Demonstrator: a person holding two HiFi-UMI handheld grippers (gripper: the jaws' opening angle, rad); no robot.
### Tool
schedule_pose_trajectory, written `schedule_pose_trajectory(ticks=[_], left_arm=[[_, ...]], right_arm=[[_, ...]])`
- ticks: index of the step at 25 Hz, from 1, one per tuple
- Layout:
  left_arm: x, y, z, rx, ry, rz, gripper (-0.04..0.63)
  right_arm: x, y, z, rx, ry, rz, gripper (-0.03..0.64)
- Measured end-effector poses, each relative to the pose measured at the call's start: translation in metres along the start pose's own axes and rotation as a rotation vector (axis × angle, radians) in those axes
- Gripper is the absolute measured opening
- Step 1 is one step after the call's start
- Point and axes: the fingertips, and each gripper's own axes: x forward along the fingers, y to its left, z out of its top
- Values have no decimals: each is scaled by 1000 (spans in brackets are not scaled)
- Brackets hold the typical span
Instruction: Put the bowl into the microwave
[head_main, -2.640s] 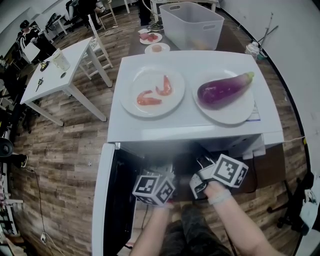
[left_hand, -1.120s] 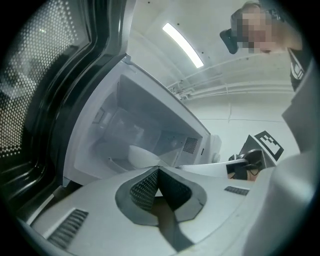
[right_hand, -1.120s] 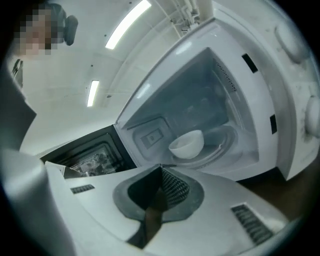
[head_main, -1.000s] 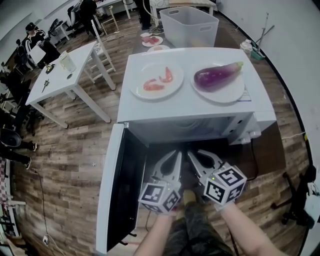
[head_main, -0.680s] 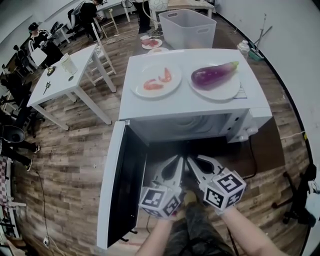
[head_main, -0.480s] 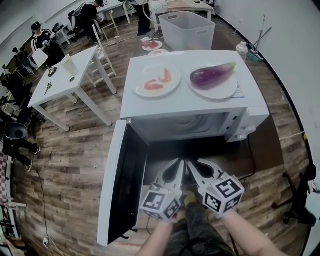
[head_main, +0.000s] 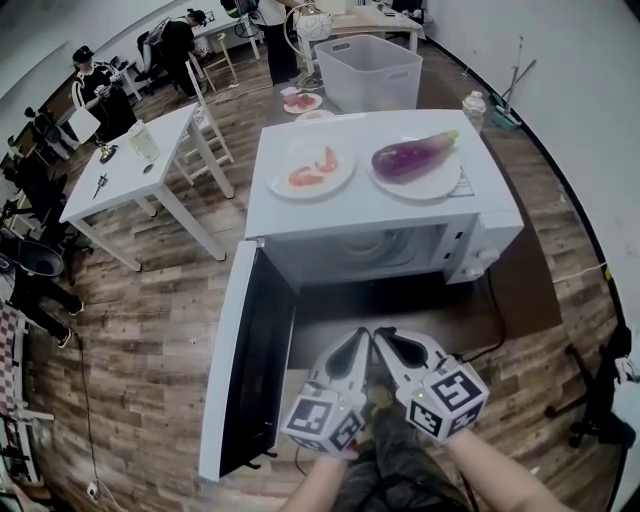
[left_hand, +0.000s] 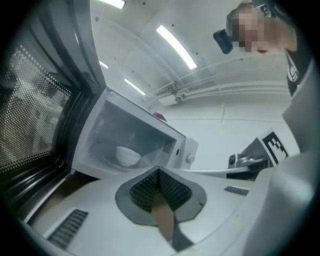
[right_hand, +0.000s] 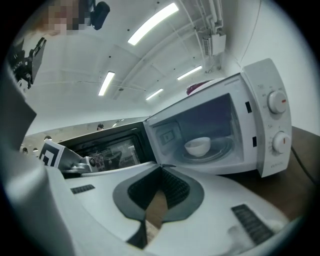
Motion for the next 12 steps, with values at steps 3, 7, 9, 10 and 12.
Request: schedule_pose_trajectory(ticks=[3,7,9,10,12], left_arm=[[-4,-7,0,0,-10,-12,0],[-12,-15,4,1,-2,-9,0],[-16,-19,6,4,4,-4,0],[-18,-21,7,7,8,-3,0],[-21,-26,8,19,15,-4,0]], right_arm=[[-7,4,2,-7,-8,-4,2],[-16,11,3,-14,-11,-5,0],[-21,15,3,-17,-6,1,0],[-23,17,3,-20,-4,4,0],[-28,20,4,-22,-1,7,0]])
